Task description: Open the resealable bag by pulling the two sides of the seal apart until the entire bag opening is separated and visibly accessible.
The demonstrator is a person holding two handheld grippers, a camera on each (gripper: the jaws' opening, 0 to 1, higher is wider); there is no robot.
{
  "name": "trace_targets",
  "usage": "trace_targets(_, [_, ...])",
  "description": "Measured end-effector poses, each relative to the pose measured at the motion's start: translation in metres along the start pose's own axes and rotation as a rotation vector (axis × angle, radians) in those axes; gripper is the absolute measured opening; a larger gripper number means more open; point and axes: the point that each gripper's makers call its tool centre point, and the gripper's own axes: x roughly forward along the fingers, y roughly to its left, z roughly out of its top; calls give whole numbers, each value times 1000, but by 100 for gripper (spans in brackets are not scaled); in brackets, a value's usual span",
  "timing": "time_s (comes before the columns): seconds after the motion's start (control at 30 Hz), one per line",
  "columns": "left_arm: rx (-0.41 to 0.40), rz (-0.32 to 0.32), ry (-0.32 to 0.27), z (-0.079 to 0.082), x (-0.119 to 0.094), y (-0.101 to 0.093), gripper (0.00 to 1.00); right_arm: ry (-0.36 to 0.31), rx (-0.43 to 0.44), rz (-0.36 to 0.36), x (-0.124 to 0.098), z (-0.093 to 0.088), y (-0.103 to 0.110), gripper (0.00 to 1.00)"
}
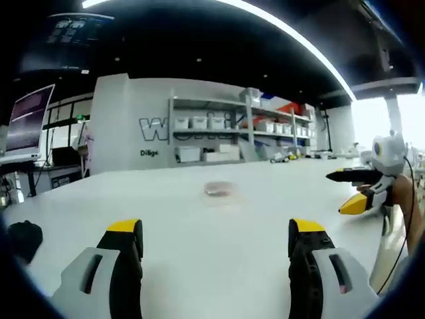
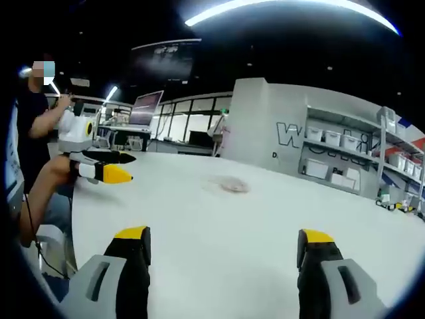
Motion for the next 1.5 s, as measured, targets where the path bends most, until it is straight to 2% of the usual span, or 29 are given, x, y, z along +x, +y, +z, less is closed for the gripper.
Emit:
trace_targets(0.27, [-16, 1, -8, 2, 0, 1, 90, -1, 18, 17, -1, 0, 2, 92])
trace_targets(0.5, [1, 7, 1, -1, 1, 0, 90, 2, 25, 16, -1, -1, 1, 93])
trace_targets(0.73, [10, 0, 3, -1, 2, -1, 90, -37, 40, 3, -3, 6, -1, 100])
trace_targets(1.1, [-22, -39, -12, 3, -1, -5, 90, -82, 53, 77, -3, 16, 13, 100])
trace_targets(1.23, [-8, -43, 1, 2, -1, -5, 90, -71, 69, 101, -2, 15, 15, 100])
trace_targets(1.37, [-3, -52, 10, 2, -1, -7, 90, -33, 40, 78, -3, 8, 10, 100])
trace_targets(1.5, [-13, -68, 0, 6, -1, -7, 90, -36, 21, 76, -3, 10, 8, 100])
